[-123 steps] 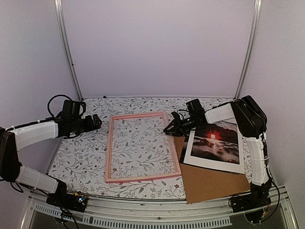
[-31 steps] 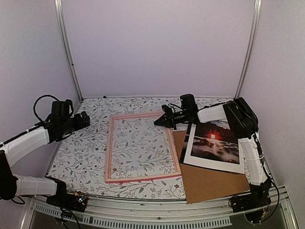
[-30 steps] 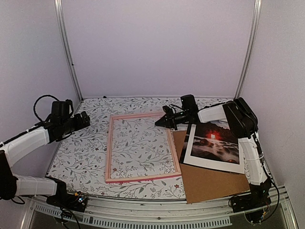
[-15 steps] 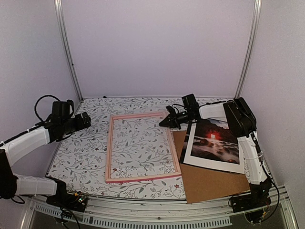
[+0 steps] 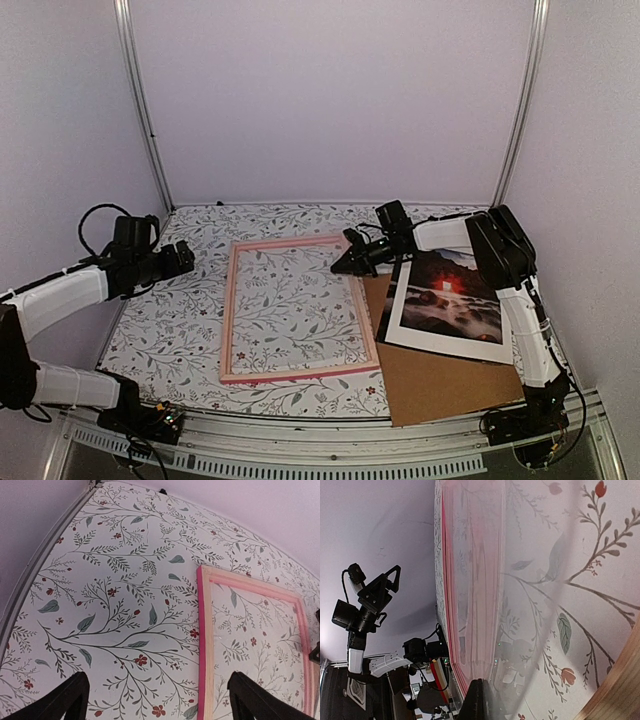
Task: Put the photo into the frame
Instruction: Place the glass panel on the frame body.
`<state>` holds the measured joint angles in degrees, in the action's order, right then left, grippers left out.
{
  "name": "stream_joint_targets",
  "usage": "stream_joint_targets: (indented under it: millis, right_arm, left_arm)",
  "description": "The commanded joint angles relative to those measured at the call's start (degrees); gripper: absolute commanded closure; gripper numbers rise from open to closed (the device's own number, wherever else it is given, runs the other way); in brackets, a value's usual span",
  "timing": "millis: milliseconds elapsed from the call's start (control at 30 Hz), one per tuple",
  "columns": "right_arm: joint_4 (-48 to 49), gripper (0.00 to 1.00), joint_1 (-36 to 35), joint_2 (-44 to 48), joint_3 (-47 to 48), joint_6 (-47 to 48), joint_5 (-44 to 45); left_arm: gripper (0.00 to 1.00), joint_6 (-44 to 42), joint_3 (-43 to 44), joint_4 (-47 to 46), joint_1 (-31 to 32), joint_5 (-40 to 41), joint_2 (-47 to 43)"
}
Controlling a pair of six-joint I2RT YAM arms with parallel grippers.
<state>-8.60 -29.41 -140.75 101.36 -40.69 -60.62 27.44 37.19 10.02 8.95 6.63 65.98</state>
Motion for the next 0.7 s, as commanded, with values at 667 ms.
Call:
stream_joint_targets:
  millis: [667]
  right_arm:
    - [-4.2, 0.99, -1.7, -0.5, 1.3, 2.1, -2.0]
  left_arm:
    - [0.00, 0.2, -0.4, -3.2, 4.1, 0.9, 4.7]
